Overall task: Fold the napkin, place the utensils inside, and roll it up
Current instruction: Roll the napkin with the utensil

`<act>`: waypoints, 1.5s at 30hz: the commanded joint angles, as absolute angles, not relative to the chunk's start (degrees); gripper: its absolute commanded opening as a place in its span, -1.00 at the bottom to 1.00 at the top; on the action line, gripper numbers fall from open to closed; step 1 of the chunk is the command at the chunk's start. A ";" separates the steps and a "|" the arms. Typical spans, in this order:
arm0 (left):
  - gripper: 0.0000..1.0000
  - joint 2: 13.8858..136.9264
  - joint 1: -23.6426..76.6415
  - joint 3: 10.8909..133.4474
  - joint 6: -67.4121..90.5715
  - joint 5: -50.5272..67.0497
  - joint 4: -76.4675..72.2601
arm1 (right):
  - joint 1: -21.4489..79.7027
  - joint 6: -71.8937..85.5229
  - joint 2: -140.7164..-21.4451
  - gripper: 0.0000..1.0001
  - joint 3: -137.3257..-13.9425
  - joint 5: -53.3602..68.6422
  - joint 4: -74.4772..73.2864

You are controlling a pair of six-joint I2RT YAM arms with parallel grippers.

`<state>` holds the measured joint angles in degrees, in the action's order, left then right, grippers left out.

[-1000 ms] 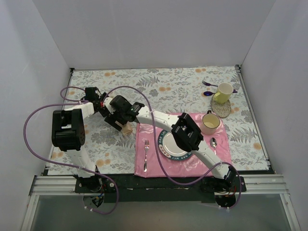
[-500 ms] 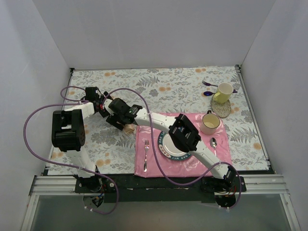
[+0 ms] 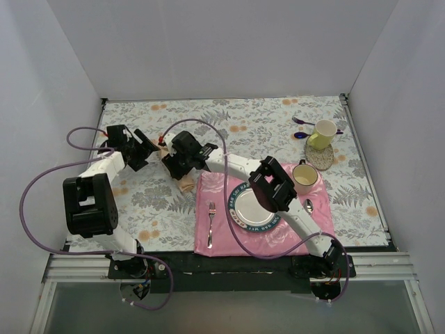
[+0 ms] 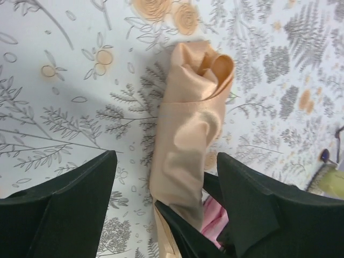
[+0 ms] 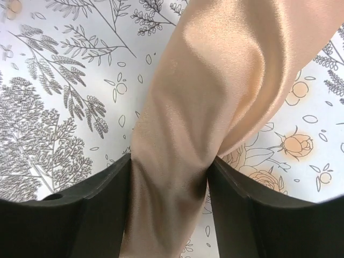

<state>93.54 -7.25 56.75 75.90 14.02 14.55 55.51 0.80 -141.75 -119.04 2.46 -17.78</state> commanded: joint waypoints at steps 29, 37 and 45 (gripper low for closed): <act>0.41 88.59 -4.74 54.40 77.95 17.92 10.64 | 50.45 2.20 -138.70 0.68 -116.90 15.38 -22.77; -0.06 96.94 -5.27 58.62 79.72 23.02 5.63 | 47.47 8.61 -131.32 0.72 -110.75 18.01 -16.53; -0.19 100.29 -5.45 56.52 79.72 21.27 3.78 | 43.95 11.78 -122.96 0.72 -100.55 18.46 -8.88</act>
